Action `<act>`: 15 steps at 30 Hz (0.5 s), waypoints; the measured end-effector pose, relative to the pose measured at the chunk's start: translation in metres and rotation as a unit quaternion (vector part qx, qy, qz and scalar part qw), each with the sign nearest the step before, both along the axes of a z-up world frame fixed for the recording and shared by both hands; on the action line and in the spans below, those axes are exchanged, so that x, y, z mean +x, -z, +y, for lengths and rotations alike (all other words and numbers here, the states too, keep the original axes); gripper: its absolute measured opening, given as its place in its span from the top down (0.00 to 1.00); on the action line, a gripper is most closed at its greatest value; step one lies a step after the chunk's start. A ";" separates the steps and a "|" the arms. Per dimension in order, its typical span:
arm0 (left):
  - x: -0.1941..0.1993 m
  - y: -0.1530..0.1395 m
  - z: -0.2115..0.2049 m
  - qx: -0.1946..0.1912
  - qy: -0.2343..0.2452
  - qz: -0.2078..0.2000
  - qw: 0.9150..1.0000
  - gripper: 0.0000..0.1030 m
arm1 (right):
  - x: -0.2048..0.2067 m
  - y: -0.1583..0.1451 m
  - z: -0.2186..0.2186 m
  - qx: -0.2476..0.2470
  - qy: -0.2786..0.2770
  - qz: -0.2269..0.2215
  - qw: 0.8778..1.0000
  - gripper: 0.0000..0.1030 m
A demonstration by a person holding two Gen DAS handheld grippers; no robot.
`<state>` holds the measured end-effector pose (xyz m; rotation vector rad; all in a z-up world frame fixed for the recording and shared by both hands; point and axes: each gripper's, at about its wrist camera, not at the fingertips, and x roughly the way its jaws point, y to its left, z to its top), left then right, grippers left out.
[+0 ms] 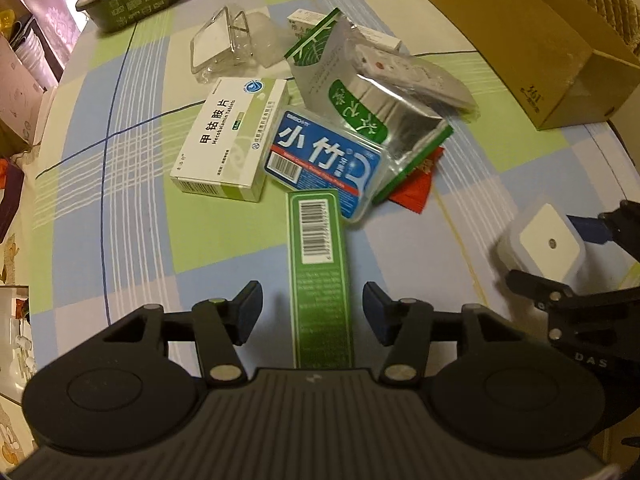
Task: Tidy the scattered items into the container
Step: 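Grasp the green medicine box with the left gripper while the right holds the night-light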
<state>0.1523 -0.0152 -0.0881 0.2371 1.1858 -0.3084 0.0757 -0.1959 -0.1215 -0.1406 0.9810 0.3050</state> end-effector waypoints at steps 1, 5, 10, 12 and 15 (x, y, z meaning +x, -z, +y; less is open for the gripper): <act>0.001 0.001 0.001 0.000 0.000 0.000 1.000 0.52 | 0.000 0.001 0.000 0.000 -0.001 0.001 1.000 0.34; 0.004 0.003 0.005 -0.004 -0.003 0.004 1.000 0.60 | 0.000 0.001 -0.001 0.003 0.004 0.001 1.000 0.35; 0.002 0.003 0.008 -0.014 -0.007 0.005 1.000 0.76 | -0.001 -0.001 -0.004 0.003 0.013 -0.005 1.000 0.35; 0.000 0.001 0.011 -0.021 -0.008 0.008 1.000 0.76 | -0.001 -0.004 -0.005 0.003 0.016 -0.009 1.000 0.35; -0.004 -0.005 0.013 -0.029 -0.007 0.006 1.000 0.76 | -0.003 -0.010 -0.005 0.005 0.017 -0.018 1.000 0.35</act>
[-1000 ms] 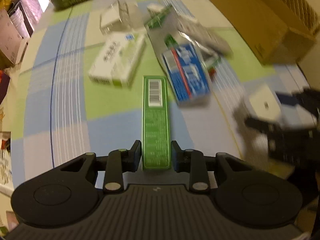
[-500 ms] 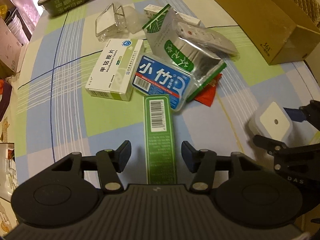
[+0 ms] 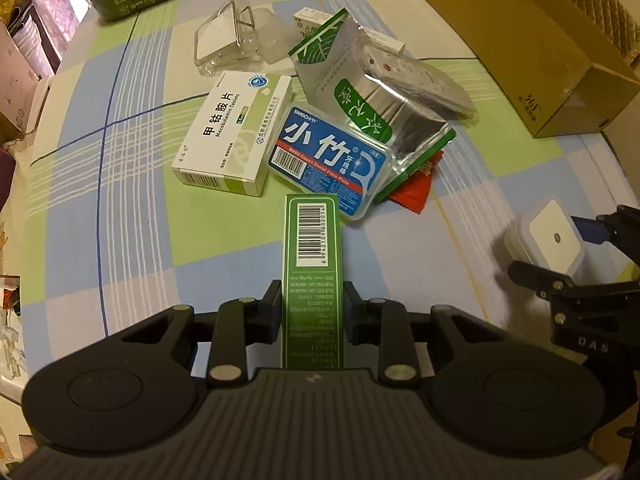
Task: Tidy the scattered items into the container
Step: 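Grasp the green medicine box with the left gripper while the right holds the night-light, then carry the night-light and green box with both grippers over the cardboard box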
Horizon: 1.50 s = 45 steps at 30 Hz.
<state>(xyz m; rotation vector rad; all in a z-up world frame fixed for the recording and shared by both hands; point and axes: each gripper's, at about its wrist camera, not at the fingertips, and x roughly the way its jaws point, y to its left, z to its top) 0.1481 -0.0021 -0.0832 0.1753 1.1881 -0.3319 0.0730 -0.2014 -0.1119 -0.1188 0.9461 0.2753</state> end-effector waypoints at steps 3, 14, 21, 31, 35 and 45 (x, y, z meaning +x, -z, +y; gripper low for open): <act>-0.006 -0.010 0.002 -0.012 -0.004 -0.003 1.000 0.76 | -0.003 -0.006 0.000 0.002 0.000 -0.007 1.000 0.35; -0.016 -0.048 -0.016 -0.031 0.013 -0.028 0.999 0.76 | -0.015 -0.037 -0.017 0.010 0.020 -0.038 0.999 0.35; -0.007 -0.079 -0.056 -0.052 0.046 -0.054 0.996 0.76 | -0.009 -0.077 -0.047 0.015 0.044 -0.084 0.995 0.35; 0.029 -0.132 -0.156 -0.105 0.112 -0.106 0.982 0.76 | 0.025 -0.135 -0.130 -0.009 0.101 -0.164 0.981 0.35; 0.048 -0.145 -0.200 -0.129 0.132 -0.118 0.976 0.76 | 0.051 -0.142 -0.163 -0.019 0.122 -0.174 0.977 0.35; 0.101 -0.128 -0.278 -0.169 0.130 -0.114 0.970 0.76 | 0.096 -0.130 -0.225 -0.019 0.150 -0.146 0.978 0.35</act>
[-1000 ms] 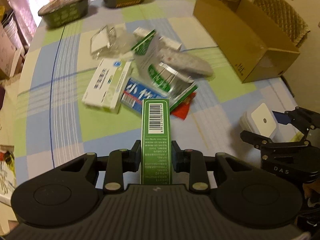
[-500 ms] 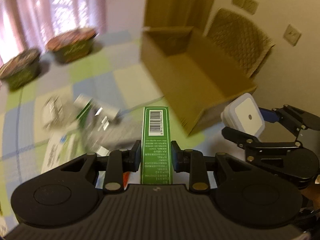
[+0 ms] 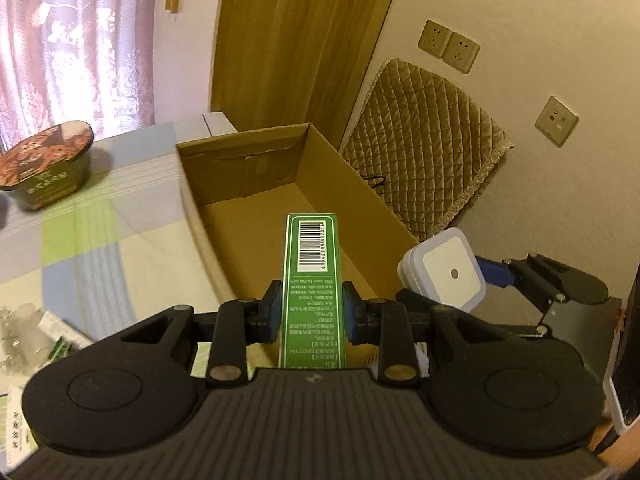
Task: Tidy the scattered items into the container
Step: 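Carry the night-light and green box with both grippers over the cardboard box, then lower and release the green box and night-light into the cardboard box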
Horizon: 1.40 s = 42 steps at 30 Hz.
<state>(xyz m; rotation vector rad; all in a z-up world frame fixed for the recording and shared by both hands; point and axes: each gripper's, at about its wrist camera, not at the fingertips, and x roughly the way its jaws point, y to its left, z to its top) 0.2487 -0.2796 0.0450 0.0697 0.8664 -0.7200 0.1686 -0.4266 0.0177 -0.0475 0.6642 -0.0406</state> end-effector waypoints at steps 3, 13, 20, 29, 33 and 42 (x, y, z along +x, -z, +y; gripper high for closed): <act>0.007 0.011 -0.009 0.007 0.005 0.001 1.000 0.76 | 0.006 0.005 -0.007 0.003 0.000 0.008 1.000 0.35; 0.015 0.037 -0.032 0.041 -0.003 -0.015 0.999 0.76 | 0.025 0.019 -0.012 0.013 -0.001 0.026 1.000 0.35; 0.019 0.046 -0.030 0.042 -0.007 -0.011 0.999 0.75 | 0.028 0.027 -0.011 0.017 0.000 0.035 0.999 0.35; 0.017 0.033 -0.014 0.041 -0.019 -0.025 0.999 0.73 | 0.029 0.030 -0.010 0.021 -0.002 0.040 0.999 0.35; 0.016 0.031 -0.006 0.047 -0.024 -0.025 0.998 0.71 | 0.030 0.030 -0.011 0.026 -0.001 0.043 0.999 0.35; 0.012 0.032 0.004 0.045 -0.027 -0.020 0.998 0.69 | 0.035 0.035 -0.006 0.032 -0.007 0.060 0.998 0.35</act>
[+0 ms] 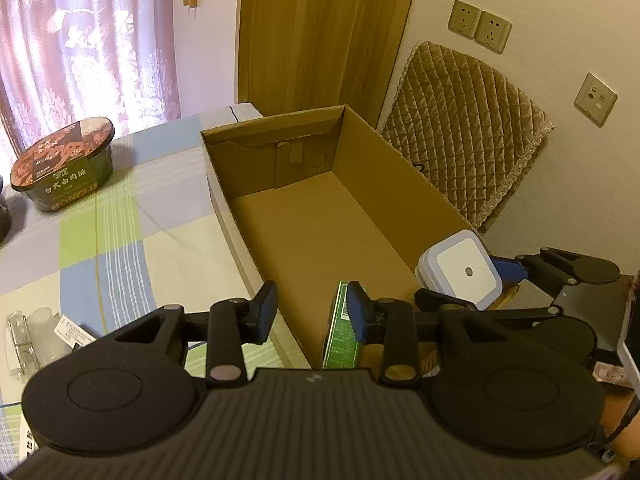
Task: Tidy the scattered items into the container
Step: 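Lower and release the green box and night-light into the cardboard box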
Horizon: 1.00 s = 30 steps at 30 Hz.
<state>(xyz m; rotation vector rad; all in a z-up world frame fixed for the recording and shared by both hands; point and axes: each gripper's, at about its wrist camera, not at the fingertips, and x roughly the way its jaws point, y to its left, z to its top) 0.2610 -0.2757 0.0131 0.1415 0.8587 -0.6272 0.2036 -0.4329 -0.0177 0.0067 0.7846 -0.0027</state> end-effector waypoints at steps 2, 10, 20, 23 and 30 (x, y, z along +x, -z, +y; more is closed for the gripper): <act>0.000 0.001 0.002 0.000 -0.001 0.001 1.000 0.69 | 0.001 0.001 0.002 -0.001 -0.002 0.003 1.000 0.35; 0.000 0.002 0.009 0.003 -0.008 0.005 1.000 0.63 | 0.007 0.000 0.008 0.001 -0.007 0.009 1.000 0.34; -0.001 0.007 0.019 0.004 -0.014 0.015 1.000 0.63 | 0.002 0.004 0.011 -0.002 -0.006 0.008 1.000 0.34; -0.002 0.007 0.022 0.005 -0.015 0.016 1.000 0.63 | 0.001 0.005 0.012 -0.002 -0.006 0.008 1.000 0.34; -0.012 0.004 0.031 0.005 -0.023 0.017 1.000 0.60 | -0.009 -0.002 0.020 0.000 -0.006 -0.005 1.000 0.34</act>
